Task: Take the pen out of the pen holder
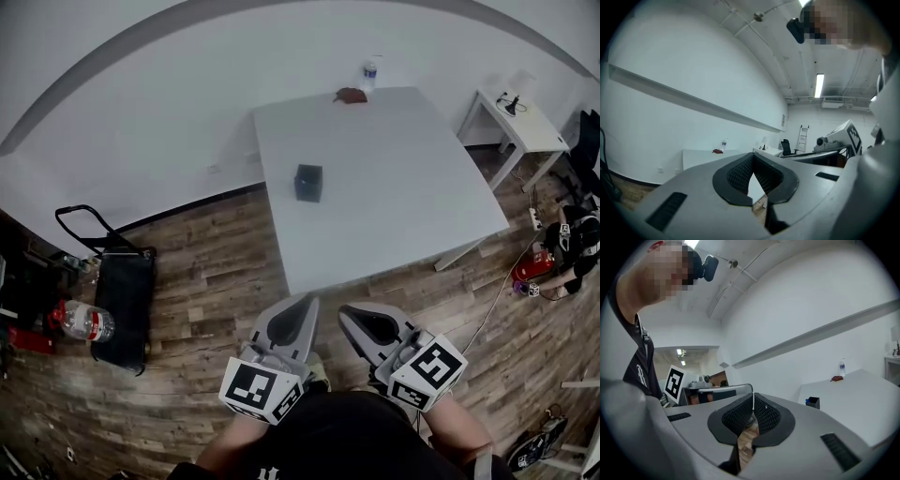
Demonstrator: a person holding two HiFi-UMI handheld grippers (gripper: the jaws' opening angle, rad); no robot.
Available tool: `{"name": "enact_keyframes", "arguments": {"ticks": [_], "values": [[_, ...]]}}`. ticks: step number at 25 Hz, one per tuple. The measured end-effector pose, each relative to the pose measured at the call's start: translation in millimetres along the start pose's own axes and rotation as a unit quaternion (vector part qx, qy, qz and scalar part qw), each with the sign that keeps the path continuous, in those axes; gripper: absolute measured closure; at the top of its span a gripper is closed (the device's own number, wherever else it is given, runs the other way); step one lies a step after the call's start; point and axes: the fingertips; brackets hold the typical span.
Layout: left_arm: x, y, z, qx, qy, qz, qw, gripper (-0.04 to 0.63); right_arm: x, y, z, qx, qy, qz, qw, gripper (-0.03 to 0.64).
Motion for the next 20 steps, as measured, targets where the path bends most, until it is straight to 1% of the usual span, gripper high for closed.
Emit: {"name": "enact_keyframes", "arguments": {"ticks": [5,10,15,20], "values": [[-27.5,3.3,-10.1,0.000,-0.013,0.002,0.9999,0.588,12.4,7.7,-28.4,-0.004,-0.016,-0.002,1.000,0.600],[-55.3,6.3,-10.9,0.003,-0.015,0.009,0.9998,0.589,12.4,13.2,-54.7,-0.012,-0.017,0.002,1.000,0.600],[-68.2,10.7,-15.5,0.006,-0.017,0.011,0.9998,0.589,17.5,20.3,-68.3,-0.015,-0.017,0.003,1.000,0.600],[-80.3,11.7,-23.5,0.003,-0.012,0.012,0.9999,0.589,30.0,23.5,-83.7,-0.019,-0.010,0.003,1.000,0.600]]}}
Point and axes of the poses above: the fingertips, and each gripper's own axes: z backward along the fingers, x to its right, y out of its top, and after that the axes turned 10 degrees about -x, right-handed
